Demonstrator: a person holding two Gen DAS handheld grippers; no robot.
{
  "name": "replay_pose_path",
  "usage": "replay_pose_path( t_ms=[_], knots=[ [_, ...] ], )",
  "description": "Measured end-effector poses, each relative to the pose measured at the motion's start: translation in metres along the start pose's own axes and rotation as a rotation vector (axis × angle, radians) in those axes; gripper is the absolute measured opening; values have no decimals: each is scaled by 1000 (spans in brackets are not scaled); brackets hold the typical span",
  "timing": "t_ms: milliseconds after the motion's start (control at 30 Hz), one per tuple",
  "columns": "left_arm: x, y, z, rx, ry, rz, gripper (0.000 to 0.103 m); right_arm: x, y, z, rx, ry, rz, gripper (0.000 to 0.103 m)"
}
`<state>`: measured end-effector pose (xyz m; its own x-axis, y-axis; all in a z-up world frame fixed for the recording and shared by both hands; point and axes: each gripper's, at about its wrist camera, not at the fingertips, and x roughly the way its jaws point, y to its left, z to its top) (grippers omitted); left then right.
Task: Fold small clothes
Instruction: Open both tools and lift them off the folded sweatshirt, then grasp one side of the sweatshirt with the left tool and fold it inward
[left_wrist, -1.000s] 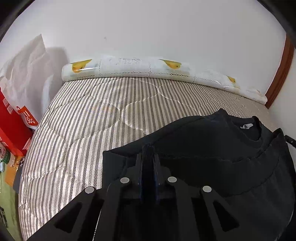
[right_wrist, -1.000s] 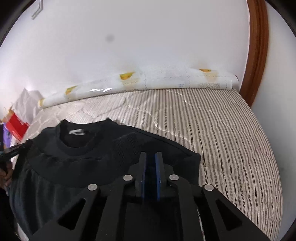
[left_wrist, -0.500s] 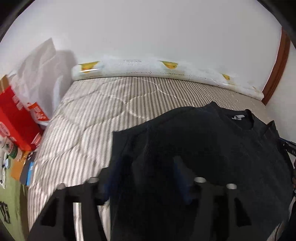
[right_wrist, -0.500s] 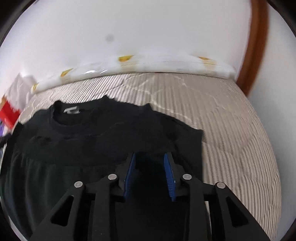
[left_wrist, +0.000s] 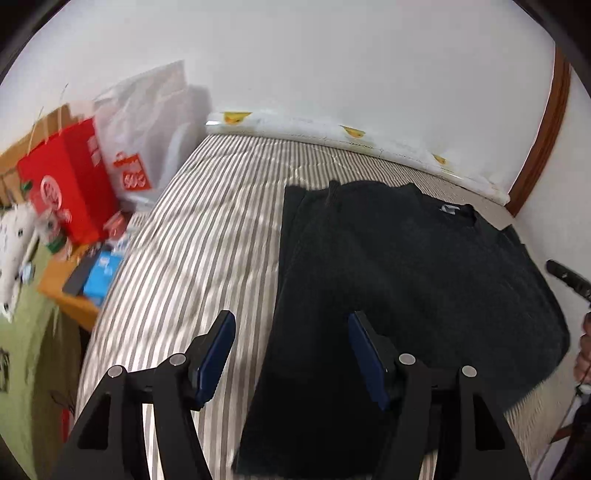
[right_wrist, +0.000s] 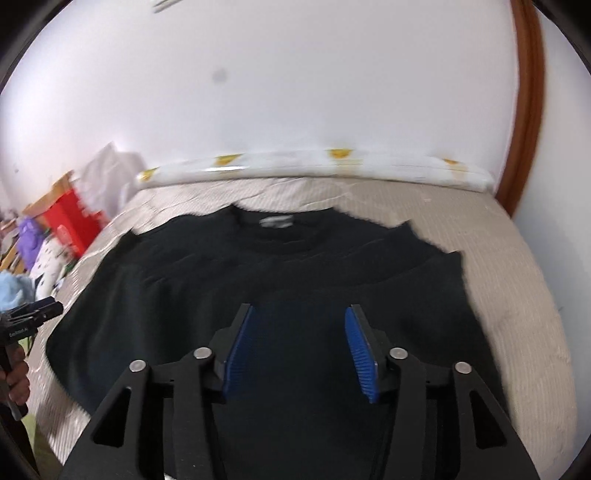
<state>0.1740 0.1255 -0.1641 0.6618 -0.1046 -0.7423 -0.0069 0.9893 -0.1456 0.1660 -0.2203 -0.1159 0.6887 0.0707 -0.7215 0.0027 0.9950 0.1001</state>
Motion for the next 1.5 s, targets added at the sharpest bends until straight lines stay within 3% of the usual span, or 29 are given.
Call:
replay_pose_path(
  t_ms=[167,433,600,767,1067,1167,1300,1500],
  knots=[
    [-20,15,-47,-33,24,-38,62,12,43,-32,-32,41,36,56],
    [-34,22,-93,-129,9,-155,62,30,51,-64,19,55,-54,57],
    [-26,10,-90,-159,0,-215,62,14,45,-64,33,42,-46,57],
    [-16,4,-83,-232,-31,-258,69,13,45,-71,-12,53,-51,56],
    [0,-7,-64,-298,-32,-218,70,-17,22,-69,11,33,-43,57],
    [-2,-9,-60,-321,-51,-158,52,-27,7,-71,48,23,-46,57],
    [-15,-23,-51,-254,-92,-98,29,-41,-13,-78,97,12,-46,57],
    [-44,-63,-21,-124,-179,-76,23,-56,-33,-82,131,-8,-49,57]
  ],
)
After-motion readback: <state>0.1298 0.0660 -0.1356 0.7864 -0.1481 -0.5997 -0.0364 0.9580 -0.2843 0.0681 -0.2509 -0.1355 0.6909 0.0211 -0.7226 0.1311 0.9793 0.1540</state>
